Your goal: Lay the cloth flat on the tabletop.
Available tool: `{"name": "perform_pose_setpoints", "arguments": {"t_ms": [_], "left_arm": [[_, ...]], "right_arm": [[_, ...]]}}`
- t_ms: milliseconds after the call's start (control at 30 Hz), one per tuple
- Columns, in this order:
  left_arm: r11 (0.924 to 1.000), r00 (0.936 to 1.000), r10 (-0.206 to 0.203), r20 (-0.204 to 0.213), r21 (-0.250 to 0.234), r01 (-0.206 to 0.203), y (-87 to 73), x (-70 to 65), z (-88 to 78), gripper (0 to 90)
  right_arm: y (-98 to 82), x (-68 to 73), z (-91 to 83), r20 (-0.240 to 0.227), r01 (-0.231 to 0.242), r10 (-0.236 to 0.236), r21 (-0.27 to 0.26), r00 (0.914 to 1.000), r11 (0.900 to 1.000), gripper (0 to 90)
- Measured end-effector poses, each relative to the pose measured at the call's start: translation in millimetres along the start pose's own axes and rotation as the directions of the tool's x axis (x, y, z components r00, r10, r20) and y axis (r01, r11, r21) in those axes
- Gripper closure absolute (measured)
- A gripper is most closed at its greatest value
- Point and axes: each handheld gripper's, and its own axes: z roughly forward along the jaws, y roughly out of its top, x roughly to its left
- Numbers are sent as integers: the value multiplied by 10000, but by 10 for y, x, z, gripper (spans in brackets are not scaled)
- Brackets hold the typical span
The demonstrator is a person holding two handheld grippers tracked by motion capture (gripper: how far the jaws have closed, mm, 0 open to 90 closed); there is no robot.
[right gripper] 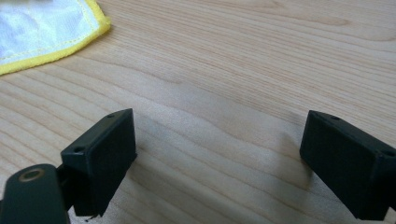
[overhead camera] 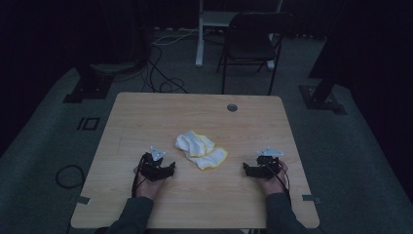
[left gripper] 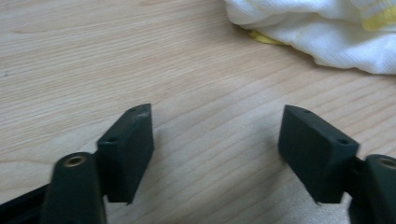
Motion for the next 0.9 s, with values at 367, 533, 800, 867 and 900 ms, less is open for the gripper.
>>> {"name": "perform_pose_setpoints", "arguments": {"t_ms": [367, 533, 800, 867, 900], "left_arm": [[10000, 10000, -45, -7, -46, 45, -3, 5, -8, 343], [10000, 10000, 6, 18, -73, -6, -11, 6, -23, 383], [9999, 9993, 54, 367, 100, -57, 2, 2, -70, 466], [9999, 9988, 75, 487, 64, -78, 15, 1, -98, 470], [9999, 9988, 75, 487, 64, -78, 15, 1, -98, 473]], "right_arm": [[-8, 16, -8, -51, 32, -32, -11, 10000, 10000, 108], [-7, 17, -8, -52, 24, -24, -13, 10000, 10000, 108], [-11, 21, -16, -121, 90, -90, -45, 9999, 9999, 132], [-11, 21, -15, -121, 92, -93, -48, 9999, 9999, 132], [-11, 21, -15, -121, 92, -93, -48, 9999, 9999, 132]]}}
